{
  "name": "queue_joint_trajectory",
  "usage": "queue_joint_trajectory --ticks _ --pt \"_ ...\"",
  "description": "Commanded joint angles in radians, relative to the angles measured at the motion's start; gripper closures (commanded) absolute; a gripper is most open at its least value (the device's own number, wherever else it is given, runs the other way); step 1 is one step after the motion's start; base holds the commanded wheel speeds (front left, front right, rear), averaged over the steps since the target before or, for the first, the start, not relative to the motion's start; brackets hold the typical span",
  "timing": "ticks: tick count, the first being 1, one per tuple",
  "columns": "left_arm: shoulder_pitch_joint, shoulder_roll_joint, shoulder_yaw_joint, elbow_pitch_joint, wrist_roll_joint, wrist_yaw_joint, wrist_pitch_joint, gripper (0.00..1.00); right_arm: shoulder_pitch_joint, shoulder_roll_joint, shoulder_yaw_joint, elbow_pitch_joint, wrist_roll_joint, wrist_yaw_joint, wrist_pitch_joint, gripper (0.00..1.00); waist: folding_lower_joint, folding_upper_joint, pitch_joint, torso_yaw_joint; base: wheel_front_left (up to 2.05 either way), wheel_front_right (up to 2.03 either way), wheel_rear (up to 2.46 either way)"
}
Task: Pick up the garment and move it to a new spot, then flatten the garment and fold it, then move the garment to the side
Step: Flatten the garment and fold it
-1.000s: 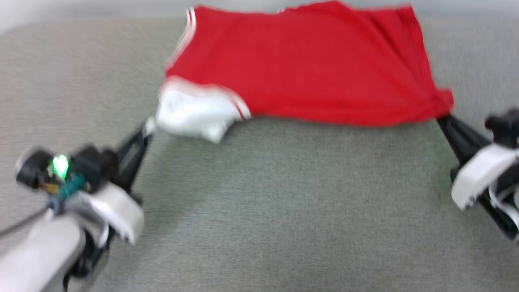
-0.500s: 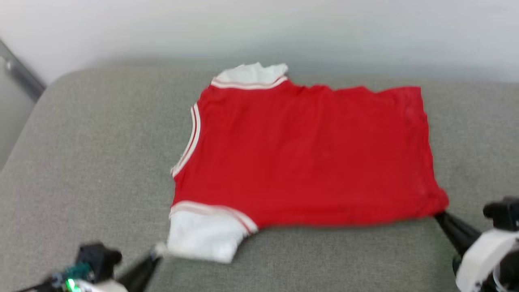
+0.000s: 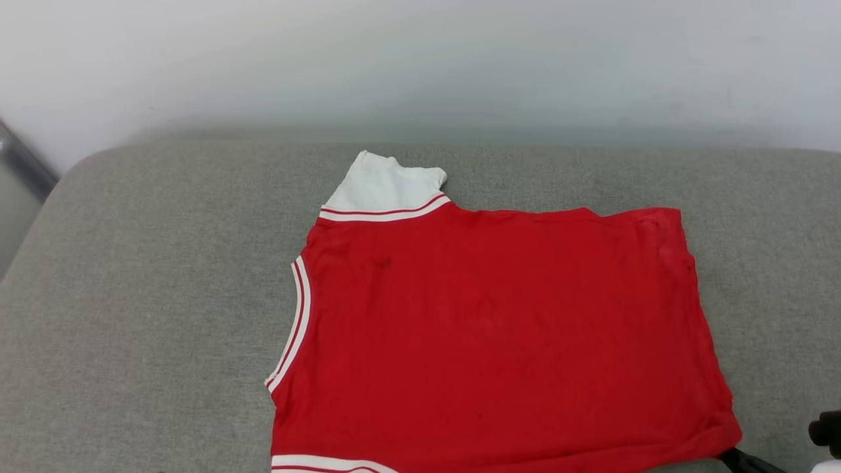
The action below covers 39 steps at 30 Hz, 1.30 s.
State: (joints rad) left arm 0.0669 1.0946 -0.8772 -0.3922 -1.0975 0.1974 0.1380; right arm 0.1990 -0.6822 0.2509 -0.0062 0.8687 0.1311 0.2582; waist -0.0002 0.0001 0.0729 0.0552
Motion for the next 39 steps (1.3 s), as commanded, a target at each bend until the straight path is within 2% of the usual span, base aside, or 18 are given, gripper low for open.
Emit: queue_joint_trajectory --ticks 1,4,6,12,18,26,35,36,37,38,39 --pt "-0.018 0.004 0.01 -0.006 0.002 -0.002 -0.006 1.0 0.01 0.005 -0.009 -0.014 -0.006 -0.001 0.007 1.0 0.0002 -0.0001 0.007 -0.004 0.0 0.0 0.0" --pt "-0.047 0.008 0.054 -0.02 0.001 0.008 -0.043 1.0 0.019 0.024 -0.038 -0.054 0.01 -0.001 0.022 1.0 0.0002 -0.0001 0.028 -0.011 0.0 0.0 0.0" --pt "-0.073 0.005 0.099 -0.015 -0.002 0.03 -0.081 1.0 0.009 0.035 -0.064 -0.082 0.019 -0.001 0.035 1.0 0.0002 -0.0001 0.047 -0.015 0.0 0.0 0.0" --pt "-0.169 0.018 0.178 -0.018 0.027 0.011 -0.128 1.0 -0.051 0.051 -0.119 -0.14 0.011 -0.001 0.1 1.0 0.0002 -0.0001 0.127 -0.03 0.0 0.0 0.0" --pt "-0.284 0.021 0.209 0.003 0.065 -0.021 -0.086 1.0 -0.14 0.076 -0.137 -0.143 -0.027 -0.001 0.175 1.0 0.0002 -0.0001 0.198 -0.045 0.0 0.0 0.0" --pt "-0.436 -0.034 0.218 0.11 0.087 -0.061 -0.016 1.0 -0.301 0.13 -0.118 -0.075 -0.101 -0.001 0.282 1.0 0.0002 -0.0001 0.291 -0.067 0.0 0.0 0.0" --pt "-0.546 -0.153 0.16 0.273 0.153 -0.108 0.015 1.0 -0.405 0.191 -0.128 0.008 -0.2 -0.001 0.348 1.0 0.0002 -0.0001 0.33 -0.069 0.0 0.0 0.0" --pt "-0.55 -0.165 0.154 0.295 0.158 -0.111 0.013 1.0 -0.412 0.193 -0.129 0.01 -0.211 -0.001 0.345 0.58 0.0002 -0.0001 0.33 -0.069 0.0 0.0 0.0" --pt "-0.555 -0.177 0.149 0.314 0.163 -0.113 0.012 0.9 -0.414 0.197 -0.131 0.014 -0.214 -0.001 0.346 0.0 0.0002 -0.0001 0.329 -0.068 0.0 0.0 0.0" --pt "-0.559 -0.188 0.147 0.336 0.162 -0.104 0.013 0.28 -0.417 0.201 -0.13 0.016 -0.218 -0.001 0.349 0.0 0.0002 -0.0001 0.326 -0.068 0.0 0.0 0.0" --pt "-0.559 -0.188 0.147 0.336 0.162 -0.104 0.013 0.28 -0.417 0.201 -0.13 0.016 -0.218 -0.001 0.349 0.0 0.0002 -0.0001 0.326 -0.068 0.0 0.0 0.0"
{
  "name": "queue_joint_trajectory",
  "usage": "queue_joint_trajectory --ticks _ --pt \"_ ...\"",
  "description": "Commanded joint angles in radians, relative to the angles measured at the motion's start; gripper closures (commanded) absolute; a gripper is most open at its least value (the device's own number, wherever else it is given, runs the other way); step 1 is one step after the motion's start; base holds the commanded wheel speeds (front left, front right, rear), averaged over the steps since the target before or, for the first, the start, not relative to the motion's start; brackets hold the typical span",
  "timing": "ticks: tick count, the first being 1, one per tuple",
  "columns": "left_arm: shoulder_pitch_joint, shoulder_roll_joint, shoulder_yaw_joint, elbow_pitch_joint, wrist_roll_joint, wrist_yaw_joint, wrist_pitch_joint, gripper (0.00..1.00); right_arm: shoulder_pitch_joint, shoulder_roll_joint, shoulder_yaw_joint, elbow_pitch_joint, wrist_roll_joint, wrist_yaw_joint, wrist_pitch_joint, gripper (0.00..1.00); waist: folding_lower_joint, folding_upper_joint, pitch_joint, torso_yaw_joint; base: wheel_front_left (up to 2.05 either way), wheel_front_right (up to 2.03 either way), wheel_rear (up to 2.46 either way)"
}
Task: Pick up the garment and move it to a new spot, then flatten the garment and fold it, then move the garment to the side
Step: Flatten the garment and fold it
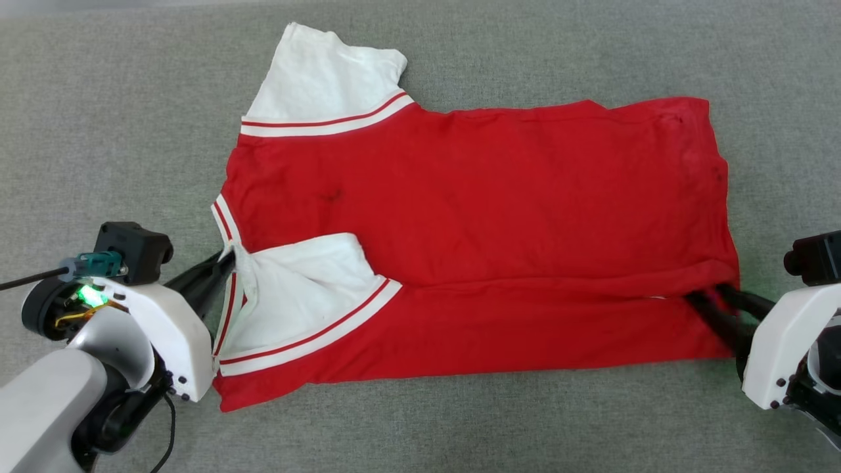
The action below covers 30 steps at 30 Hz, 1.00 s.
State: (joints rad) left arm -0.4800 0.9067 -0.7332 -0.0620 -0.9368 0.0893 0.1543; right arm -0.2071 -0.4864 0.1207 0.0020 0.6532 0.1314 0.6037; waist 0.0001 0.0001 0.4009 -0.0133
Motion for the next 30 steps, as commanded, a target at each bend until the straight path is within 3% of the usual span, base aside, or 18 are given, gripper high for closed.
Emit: queue_joint_trajectory --ticks 1,4,6,14,24,30 --pt "-0.014 -0.012 0.002 0.028 0.002 0.013 -0.004 0.0 -0.015 0.008 0.001 0.008 -0.004 -0.001 0.005 0.0 -0.0001 -0.0001 -0.006 0.001 0.0 0.0 0.0" --pt "0.001 -0.057 -0.015 0.092 0.021 0.016 -0.048 0.0 0.009 0.0 0.007 -0.019 -0.024 -0.001 -0.003 0.0 -0.0001 -0.0001 -0.057 0.01 0.0 0.0 0.0" --pt "0.039 -0.072 -0.002 0.099 -0.005 0.042 -0.074 0.0 0.033 0.008 0.001 -0.041 -0.032 -0.001 -0.005 0.0 -0.0001 -0.0001 -0.091 0.013 0.0 0.0 0.0" --pt "0.227 -0.045 0.02 0.006 -0.064 0.168 -0.128 0.0 0.121 0.068 -0.052 -0.113 -0.167 -0.001 0.062 0.0 -0.0001 -0.0001 -0.152 0.005 0.0 0.0 0.0" --pt "0.31 -0.006 -0.032 -0.078 -0.057 0.27 -0.037 0.0 0.214 0.148 -0.151 -0.207 -0.213 -0.001 0.185 0.0 -0.0001 -0.0001 -0.132 -0.005 0.0 0.0 0.0" --pt "0.289 -0.037 -0.065 -0.032 -0.028 0.309 0.003 0.0 0.229 0.169 -0.17 -0.268 -0.224 -0.001 0.211 0.0 -0.0001 -0.0001 -0.098 -0.017 0.0 0.0 0.0"
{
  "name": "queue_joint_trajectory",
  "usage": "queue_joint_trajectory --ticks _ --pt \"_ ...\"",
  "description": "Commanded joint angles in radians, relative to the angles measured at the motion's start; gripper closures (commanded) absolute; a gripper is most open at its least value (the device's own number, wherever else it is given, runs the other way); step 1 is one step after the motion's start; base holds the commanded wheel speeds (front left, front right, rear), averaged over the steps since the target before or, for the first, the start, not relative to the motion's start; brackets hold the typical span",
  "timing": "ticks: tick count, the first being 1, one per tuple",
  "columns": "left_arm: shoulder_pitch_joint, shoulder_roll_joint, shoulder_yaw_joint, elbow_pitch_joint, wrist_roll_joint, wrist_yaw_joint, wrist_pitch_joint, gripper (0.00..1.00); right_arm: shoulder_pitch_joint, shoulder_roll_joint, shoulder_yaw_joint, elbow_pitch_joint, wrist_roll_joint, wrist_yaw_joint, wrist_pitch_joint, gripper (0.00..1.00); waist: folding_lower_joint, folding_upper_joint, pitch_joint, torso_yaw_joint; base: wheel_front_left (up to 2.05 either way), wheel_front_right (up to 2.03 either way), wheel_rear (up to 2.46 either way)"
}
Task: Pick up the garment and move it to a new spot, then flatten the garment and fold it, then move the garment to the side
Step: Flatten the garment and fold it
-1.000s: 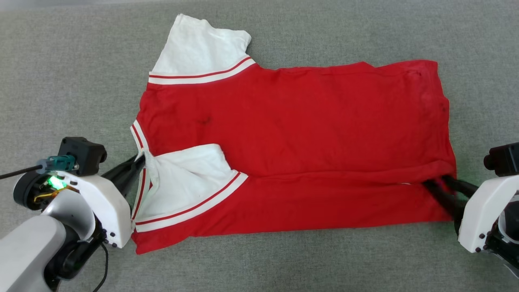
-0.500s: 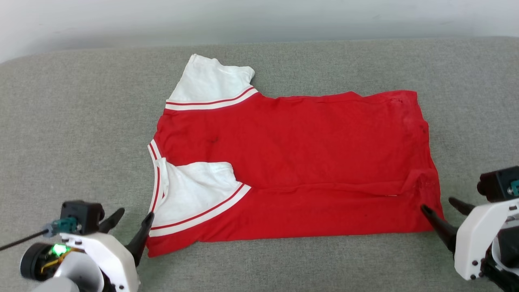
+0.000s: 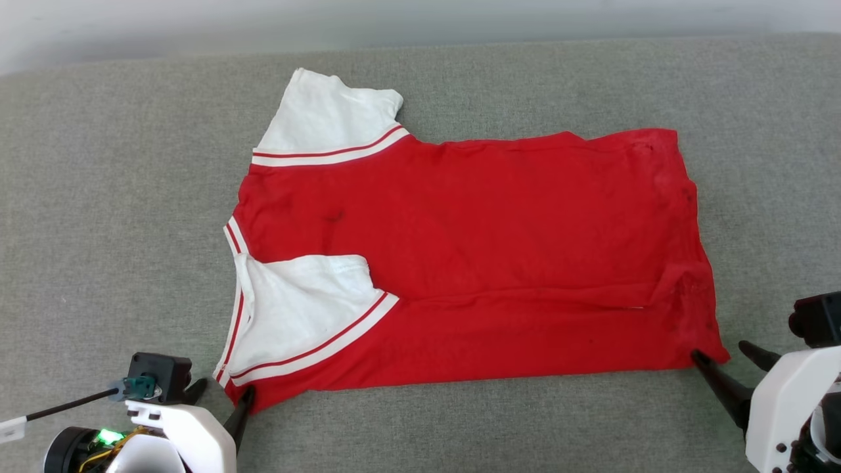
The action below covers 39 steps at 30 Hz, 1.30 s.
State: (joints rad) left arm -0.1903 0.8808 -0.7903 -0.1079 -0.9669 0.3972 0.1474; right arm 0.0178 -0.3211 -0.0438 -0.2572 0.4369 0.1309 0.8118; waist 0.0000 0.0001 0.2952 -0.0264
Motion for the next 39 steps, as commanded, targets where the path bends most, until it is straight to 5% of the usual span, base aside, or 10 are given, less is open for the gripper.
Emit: queue_joint_trajectory --ticks 1,3,4,5,6,14,33,36,37,39 --pt "-0.004 -0.02 -0.011 0.024 -0.003 -0.004 0.012 0.0 0.001 0.006 -0.01 -0.015 -0.009 0.0 0.004 0.0 0.0 -0.0001 0.012 -0.006 0.0 0.0 0.0" --pt "-0.004 -0.04 -0.022 0.043 -0.016 -0.023 0.025 0.0 -0.003 0.009 -0.019 -0.024 -0.01 0.0 0.002 0.0 0.0 -0.0001 0.019 -0.009 0.0 0.0 0.0" --pt "-0.002 -0.05 -0.032 0.05 -0.027 -0.036 0.034 0.27 -0.005 0.009 -0.022 -0.026 -0.013 0.0 0.002 0.0 0.0 -0.0001 0.021 -0.01 0.0 0.0 0.0" --pt "0.001 -0.062 -0.038 0.055 -0.035 -0.047 0.04 0.73 -0.007 0.01 -0.025 -0.028 -0.019 0.0 0.002 0.0 0.0 -0.0001 0.024 -0.011 0.0 0.0 0.0" --pt "0.002 -0.071 -0.044 0.059 -0.042 -0.061 0.043 1.0 -0.009 0.007 -0.025 -0.029 -0.028 0.0 0.004 0.0 0.0 -0.0001 0.025 -0.011 0.0 0.0 0.0" --pt "-0.029 -0.075 -0.027 0.045 -0.025 -0.094 -0.008 1.0 -0.025 -0.011 -0.03 0.021 -0.085 0.0 0.017 0.0 0.0 -0.0001 -0.003 0.015 0.0 0.0 0.0" --pt "-0.048 0.014 -0.03 -0.194 0.059 -0.049 0.004 1.0 -0.087 0.005 0.039 0.296 -0.101 0.0 0.017 0.0 0.0 -0.0001 0.006 0.083 0.0 0.0 0.0" --pt "-0.048 0.018 -0.027 -0.196 0.057 -0.045 0.008 1.0 -0.095 0.0 0.054 0.325 -0.092 0.0 0.009 0.92 0.0 -0.0001 0.012 0.085 0.0 0.0 0.0" --pt "-0.047 0.02 -0.028 -0.195 0.057 -0.045 0.009 1.0 -0.093 -0.008 0.062 0.331 -0.091 0.0 0.006 1.0 0.0 -0.0001 0.013 0.085 0.0 0.0 0.0" --pt "-0.044 0.02 -0.028 -0.192 0.053 -0.045 0.01 1.0 -0.089 -0.02 0.066 0.336 -0.081 0.0 0.0 1.0 0.0 -0.0001 0.011 0.084 0.0 0.0 0.0"
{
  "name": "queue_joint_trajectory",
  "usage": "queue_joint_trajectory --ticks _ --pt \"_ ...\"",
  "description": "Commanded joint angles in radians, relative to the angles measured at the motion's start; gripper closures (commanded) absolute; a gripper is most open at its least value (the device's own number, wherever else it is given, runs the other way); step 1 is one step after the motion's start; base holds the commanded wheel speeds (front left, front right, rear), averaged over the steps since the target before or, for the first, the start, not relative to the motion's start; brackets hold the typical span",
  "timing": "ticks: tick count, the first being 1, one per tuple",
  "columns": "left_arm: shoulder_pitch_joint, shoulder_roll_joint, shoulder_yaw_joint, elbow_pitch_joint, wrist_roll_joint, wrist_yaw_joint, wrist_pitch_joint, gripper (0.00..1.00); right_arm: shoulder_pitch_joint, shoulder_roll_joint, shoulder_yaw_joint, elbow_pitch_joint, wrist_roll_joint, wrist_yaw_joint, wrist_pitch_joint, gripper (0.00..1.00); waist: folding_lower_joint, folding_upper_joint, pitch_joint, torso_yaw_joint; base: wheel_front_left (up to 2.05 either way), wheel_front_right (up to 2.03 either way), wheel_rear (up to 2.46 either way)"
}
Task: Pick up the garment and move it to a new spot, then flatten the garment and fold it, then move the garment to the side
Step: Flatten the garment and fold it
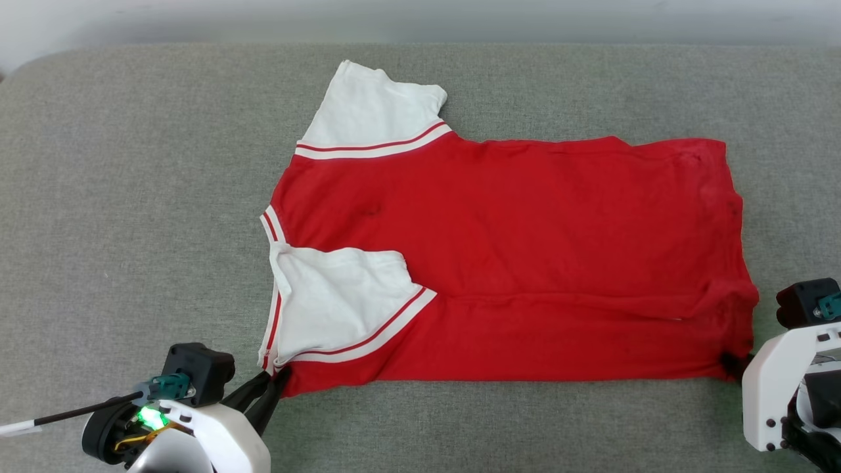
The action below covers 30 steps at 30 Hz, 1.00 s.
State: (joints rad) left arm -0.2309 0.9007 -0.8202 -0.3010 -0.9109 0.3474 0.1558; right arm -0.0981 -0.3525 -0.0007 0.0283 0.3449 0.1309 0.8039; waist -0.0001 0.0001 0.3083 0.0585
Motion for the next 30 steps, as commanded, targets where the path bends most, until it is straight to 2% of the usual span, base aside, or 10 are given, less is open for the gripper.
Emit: queue_joint_trajectory --ticks 1,6,15,24,25,26,27,28,29,30 --pt "-0.001 0.0 0.001 0.004 -0.005 0.004 0.003 1.0 0.025 0.007 0.02 0.049 0.013 0.0 0.003 1.0 0.0001 -0.0001 -0.005 -0.002 0.0 0.0 0.0" --pt "0.017 -0.006 0.003 0.013 -0.026 0.0 0.001 1.0 0.036 -0.028 0.007 0.024 0.024 -0.001 -0.002 1.0 0.0001 -0.0001 -0.03 -0.008 0.0 0.0 0.0" --pt "0.092 0.042 -0.019 0.04 -0.059 0.004 0.02 1.0 0.102 -0.108 -0.029 -0.079 0.054 -0.001 0.044 1.0 0.0001 -0.0001 -0.078 -0.038 0.0 0.0 0.0" --pt "0.132 0.025 -0.071 0.072 -0.066 -0.013 0.053 1.0 0.203 -0.082 -0.08 -0.151 0.065 -0.001 0.109 1.0 0.0001 -0.0001 -0.088 -0.057 0.0 0.0 0.0" --pt "0.131 0.021 -0.078 0.084 -0.06 -0.017 0.054 1.0 0.204 -0.077 -0.081 -0.145 0.066 -0.001 0.103 0.92 0.0001 -0.0001 -0.088 -0.058 0.0 0.0 0.0" --pt "0.127 0.019 -0.085 0.098 -0.05 -0.02 0.054 1.0 0.205 -0.079 -0.077 -0.14 0.06 -0.001 0.097 0.4 0.0001 -0.0001 -0.087 -0.059 0.0 0.0 0.0" --pt "0.121 0.014 -0.091 0.11 -0.039 -0.024 0.047 0.73 0.204 -0.083 -0.075 -0.131 0.051 -0.001 0.091 0.0 0.0001 -0.0001 -0.086 -0.06 0.0 0.0 0.0" --pt "0.114 0.007 -0.09 0.121 -0.031 -0.026 0.036 0.09 0.204 -0.088 -0.07 -0.127 0.047 -0.001 0.083 0.0 0.0001 -0.0001 -0.085 -0.059 0.0 0.0 0.0" --pt "0.108 -0.003 -0.087 0.13 -0.027 -0.03 0.021 0.0 0.203 -0.087 -0.066 -0.124 0.047 -0.001 0.073 0.0 0.0001 -0.0001 -0.085 -0.058 0.0 0.0 0.0" --pt "0.101 -0.012 -0.08 0.135 -0.022 -0.032 0.004 0.0 0.198 -0.081 -0.065 -0.122 0.052 -0.001 0.063 0.0 0.0001 -0.0001 -0.087 -0.058 0.0 0.0 0.0"
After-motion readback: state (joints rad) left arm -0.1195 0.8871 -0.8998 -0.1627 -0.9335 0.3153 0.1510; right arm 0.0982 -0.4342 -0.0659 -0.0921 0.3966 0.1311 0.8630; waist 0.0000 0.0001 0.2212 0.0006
